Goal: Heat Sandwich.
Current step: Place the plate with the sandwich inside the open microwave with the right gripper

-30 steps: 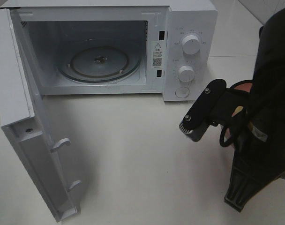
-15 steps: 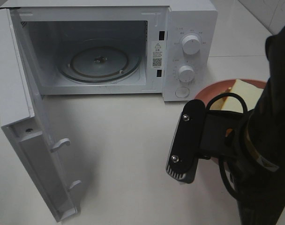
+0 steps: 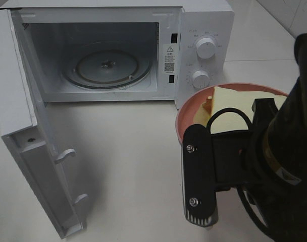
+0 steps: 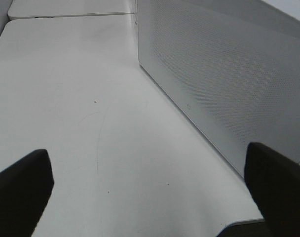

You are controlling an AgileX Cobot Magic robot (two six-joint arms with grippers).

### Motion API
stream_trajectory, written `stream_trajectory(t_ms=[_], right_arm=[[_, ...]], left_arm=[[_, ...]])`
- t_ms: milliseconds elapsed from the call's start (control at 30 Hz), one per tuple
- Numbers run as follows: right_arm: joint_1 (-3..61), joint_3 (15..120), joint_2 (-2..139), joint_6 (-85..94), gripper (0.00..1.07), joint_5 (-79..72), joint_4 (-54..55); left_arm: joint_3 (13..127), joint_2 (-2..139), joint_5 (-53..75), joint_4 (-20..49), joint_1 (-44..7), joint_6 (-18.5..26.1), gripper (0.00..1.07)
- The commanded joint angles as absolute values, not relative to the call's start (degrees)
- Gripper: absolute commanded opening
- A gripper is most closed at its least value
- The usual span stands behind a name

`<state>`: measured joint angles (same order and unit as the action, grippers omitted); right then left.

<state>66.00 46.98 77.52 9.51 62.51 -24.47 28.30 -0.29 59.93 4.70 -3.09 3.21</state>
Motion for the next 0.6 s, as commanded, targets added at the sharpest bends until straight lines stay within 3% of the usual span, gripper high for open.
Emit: stream_trajectory(t_ms=[33,600], right_arm=[[66.18,46.81,77.12,14.27,0.00,61.54,-26.07],[65.43,46.81,77.06,28.19,0.00,54.55,-24.52]], left_arm=[[28.19,-1.15,59.42,5.16,-2.98,3.21,0.98],[28.19,-1.15,59.42,5.16,-2.98,3.21,0.98]])
